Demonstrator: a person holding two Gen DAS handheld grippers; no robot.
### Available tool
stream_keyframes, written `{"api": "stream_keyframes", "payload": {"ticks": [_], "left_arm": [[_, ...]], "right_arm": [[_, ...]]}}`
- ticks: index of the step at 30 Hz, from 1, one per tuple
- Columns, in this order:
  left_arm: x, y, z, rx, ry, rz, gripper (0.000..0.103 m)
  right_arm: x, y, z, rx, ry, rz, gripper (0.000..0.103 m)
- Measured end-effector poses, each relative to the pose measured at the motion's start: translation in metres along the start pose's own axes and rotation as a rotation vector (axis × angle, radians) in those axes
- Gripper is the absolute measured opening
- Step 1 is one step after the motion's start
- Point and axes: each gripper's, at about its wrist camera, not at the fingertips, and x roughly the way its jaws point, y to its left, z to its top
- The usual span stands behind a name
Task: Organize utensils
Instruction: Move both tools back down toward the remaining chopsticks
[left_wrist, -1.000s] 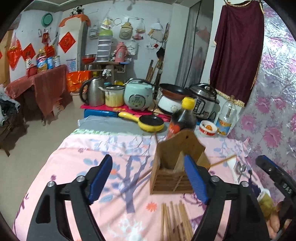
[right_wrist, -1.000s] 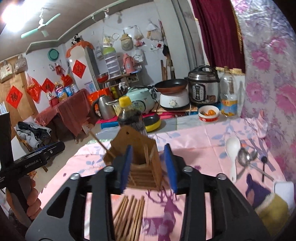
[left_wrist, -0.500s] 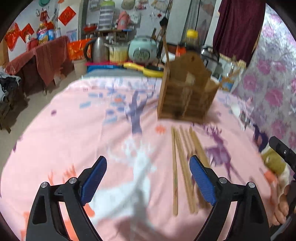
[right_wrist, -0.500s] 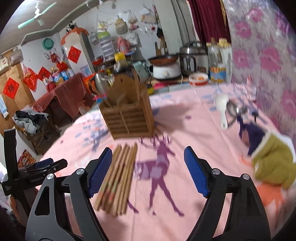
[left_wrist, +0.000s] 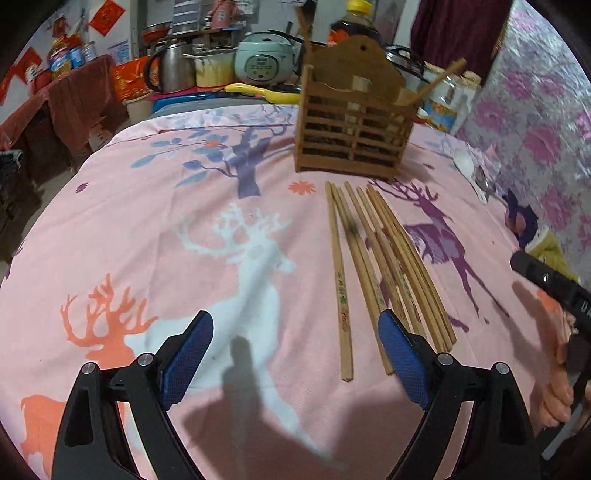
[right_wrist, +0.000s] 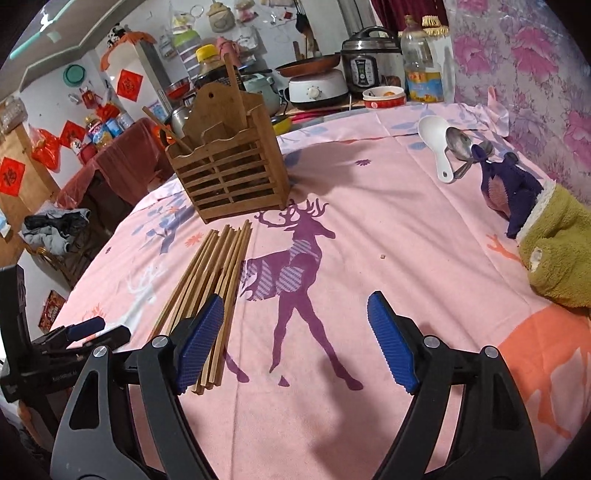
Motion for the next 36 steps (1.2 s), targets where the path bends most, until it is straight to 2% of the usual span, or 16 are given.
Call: {"api": "stream_keyframes", "payload": {"ticks": [5,8,11,13,15,17,21,23,27,29,32,35,36], "left_arm": [[0.005,-0.01,-0.003,0.051,0.015,0.014,0.089],[0.006,-0.015,-0.005,0.071,0.014,0.007,0.084],[0.01,-0.02,-0.006,0.1,0.028,-0.001,0.067],[0.016,-0.023,-0.008,0.116,0.055,-0.011,0.05],[0.022,-0.026,-0.009,0.127,0.079,-0.014,0.044],[0.022,-0.027,-0.009,0.133,0.073,-0.016,0.042],[0.023,-0.025,-0.008,0.128,0.066,0.02,0.015],[0.024,-0.013,-0.004,0.079,0.074,0.015,0.009],[0.025,0.008,0.001,-0.018,0.081,0.005,0.01],[0.024,0.011,0.001,-0.034,0.086,-0.018,0.01],[0.024,0.01,0.002,-0.033,0.088,-0.041,0.017],[0.022,0.008,0.001,-0.022,0.086,-0.045,0.038],[0.021,0.007,0.001,-0.021,0.082,-0.024,0.052]], "right_arm": [[0.001,-0.002,0.0,0.01,0.002,-0.012,0.078],[0.002,-0.003,0.0,0.016,0.008,-0.015,0.078],[0.003,-0.004,0.0,0.017,0.01,-0.019,0.078],[0.003,-0.004,0.0,0.016,0.011,-0.02,0.078],[0.003,-0.004,-0.001,0.016,0.01,-0.021,0.078],[0.003,-0.004,-0.001,0.017,0.012,-0.022,0.078],[0.005,-0.003,-0.001,0.012,0.017,-0.025,0.078],[0.006,-0.002,-0.003,0.002,0.024,-0.029,0.078],[0.01,0.009,-0.008,-0.05,0.053,-0.025,0.078],[0.013,0.018,-0.014,-0.107,0.081,-0.017,0.078],[0.017,0.033,-0.024,-0.201,0.112,-0.026,0.078],[0.021,0.051,-0.037,-0.318,0.145,-0.05,0.078],[0.022,0.055,-0.04,-0.345,0.15,-0.057,0.078]]}}
